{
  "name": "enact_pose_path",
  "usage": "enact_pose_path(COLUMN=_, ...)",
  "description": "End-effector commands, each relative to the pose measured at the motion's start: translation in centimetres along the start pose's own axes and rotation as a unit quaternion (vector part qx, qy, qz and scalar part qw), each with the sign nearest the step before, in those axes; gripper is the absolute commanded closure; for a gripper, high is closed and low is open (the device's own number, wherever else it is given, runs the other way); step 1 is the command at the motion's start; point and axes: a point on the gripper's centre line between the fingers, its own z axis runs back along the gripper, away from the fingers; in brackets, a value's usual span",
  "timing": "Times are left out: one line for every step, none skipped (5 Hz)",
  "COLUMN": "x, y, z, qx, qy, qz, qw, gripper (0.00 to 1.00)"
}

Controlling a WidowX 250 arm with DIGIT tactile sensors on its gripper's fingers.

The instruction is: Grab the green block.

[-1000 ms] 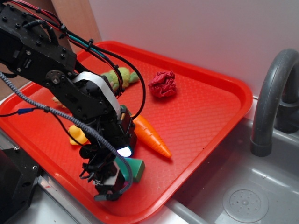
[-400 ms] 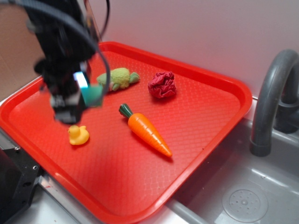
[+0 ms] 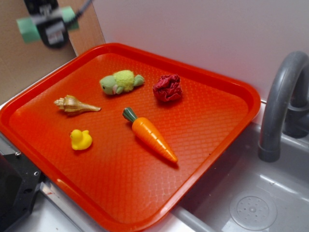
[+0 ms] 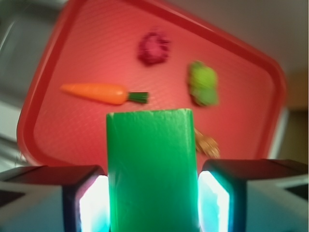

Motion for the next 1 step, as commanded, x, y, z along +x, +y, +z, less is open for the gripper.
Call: enact_pose_path(x=-0.09, y=3.50, z=3.47, qx=0.032, qy=-0.036, qz=0.158, qw=0.986, gripper=1.00)
